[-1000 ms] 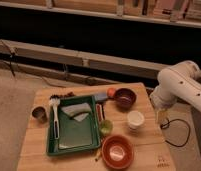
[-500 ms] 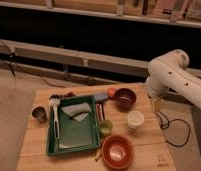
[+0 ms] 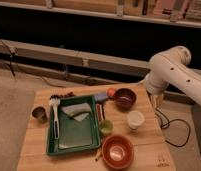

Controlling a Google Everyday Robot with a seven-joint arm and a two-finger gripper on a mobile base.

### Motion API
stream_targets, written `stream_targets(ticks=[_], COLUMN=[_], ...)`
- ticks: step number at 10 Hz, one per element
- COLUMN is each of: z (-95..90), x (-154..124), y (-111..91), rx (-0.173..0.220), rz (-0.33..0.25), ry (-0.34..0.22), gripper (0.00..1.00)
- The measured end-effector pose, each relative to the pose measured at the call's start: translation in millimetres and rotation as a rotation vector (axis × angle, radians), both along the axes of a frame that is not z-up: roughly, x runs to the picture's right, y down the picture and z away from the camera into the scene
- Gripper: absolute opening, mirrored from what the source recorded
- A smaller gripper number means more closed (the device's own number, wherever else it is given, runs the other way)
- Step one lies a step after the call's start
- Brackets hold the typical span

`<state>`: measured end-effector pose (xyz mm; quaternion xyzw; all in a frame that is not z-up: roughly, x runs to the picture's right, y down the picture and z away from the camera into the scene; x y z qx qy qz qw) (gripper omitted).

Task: Place brush in paper cup

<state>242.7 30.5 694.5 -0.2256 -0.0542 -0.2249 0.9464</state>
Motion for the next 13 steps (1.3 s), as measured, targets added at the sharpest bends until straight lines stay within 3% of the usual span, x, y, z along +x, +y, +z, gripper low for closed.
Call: stream_targets(ticks=[3,5,8,12,13], z=[1.9,14.4,13.6,20.4,20.9], x=[-23.4,-33.3,-47.5,-80.7,-82.5], y=[-9.4,-30.7,-33.1,-37.6,-40.4], rx=[0.001,0.015,0.027,0.055,0.057], rz=[-0.056,-0.118,-0.194,-0.396,-0.421], ry=[-0.040,-0.073,-0.117,-0.190,-0.199], gripper=[0.80,0.80,0.80,0.80,0.80])
